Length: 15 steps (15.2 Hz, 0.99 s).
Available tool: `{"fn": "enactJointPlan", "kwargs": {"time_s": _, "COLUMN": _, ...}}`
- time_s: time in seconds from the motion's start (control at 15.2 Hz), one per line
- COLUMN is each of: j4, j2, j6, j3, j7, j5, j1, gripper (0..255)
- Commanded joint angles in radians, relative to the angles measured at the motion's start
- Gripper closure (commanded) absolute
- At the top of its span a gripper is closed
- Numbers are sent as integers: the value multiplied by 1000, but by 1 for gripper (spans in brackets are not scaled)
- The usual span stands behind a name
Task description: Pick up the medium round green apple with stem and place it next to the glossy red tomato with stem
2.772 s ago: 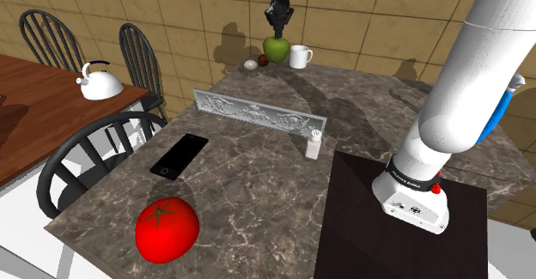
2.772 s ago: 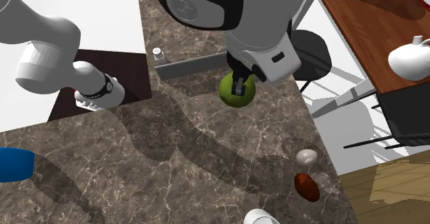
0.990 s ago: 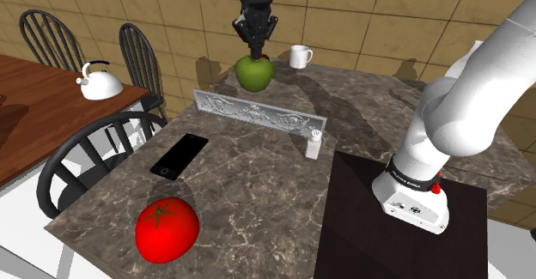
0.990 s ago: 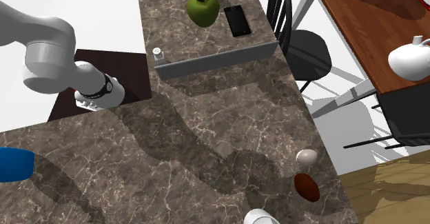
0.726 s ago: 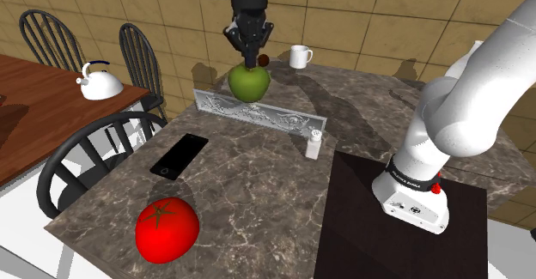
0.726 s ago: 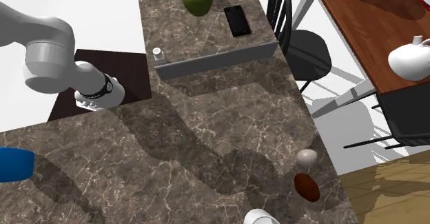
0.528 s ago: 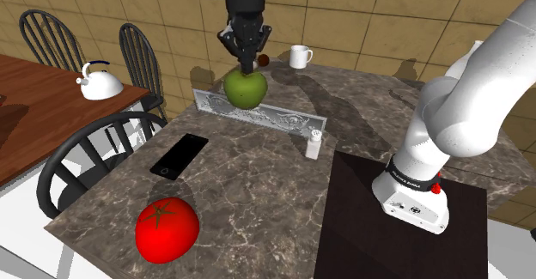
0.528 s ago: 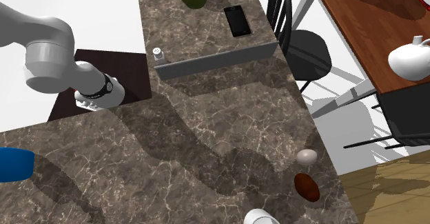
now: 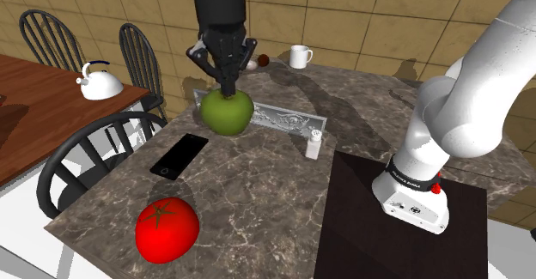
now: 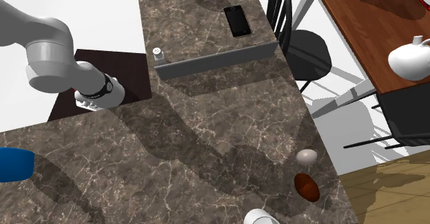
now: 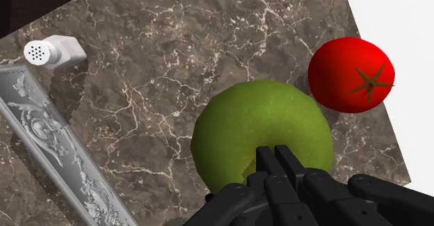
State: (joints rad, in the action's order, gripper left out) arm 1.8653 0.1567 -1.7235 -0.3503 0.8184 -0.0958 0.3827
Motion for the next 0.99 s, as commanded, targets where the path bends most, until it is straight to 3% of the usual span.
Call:
{"fn": "enactJointPlan", "kwargs": {"time_s": 0.0, "j4": -13, "j2": -21, "j6": -10, "j3": -28, "j7": 48, "j5": 4, "j1": 18, "gripper": 255}}
{"fn": "enactJointPlan", "kwargs": {"time_s": 0.92, "j4": 166, "j2": -30, "j6": -198, "j3": -35, "j7": 42, "j5": 2, "j1": 22, "gripper": 255}}
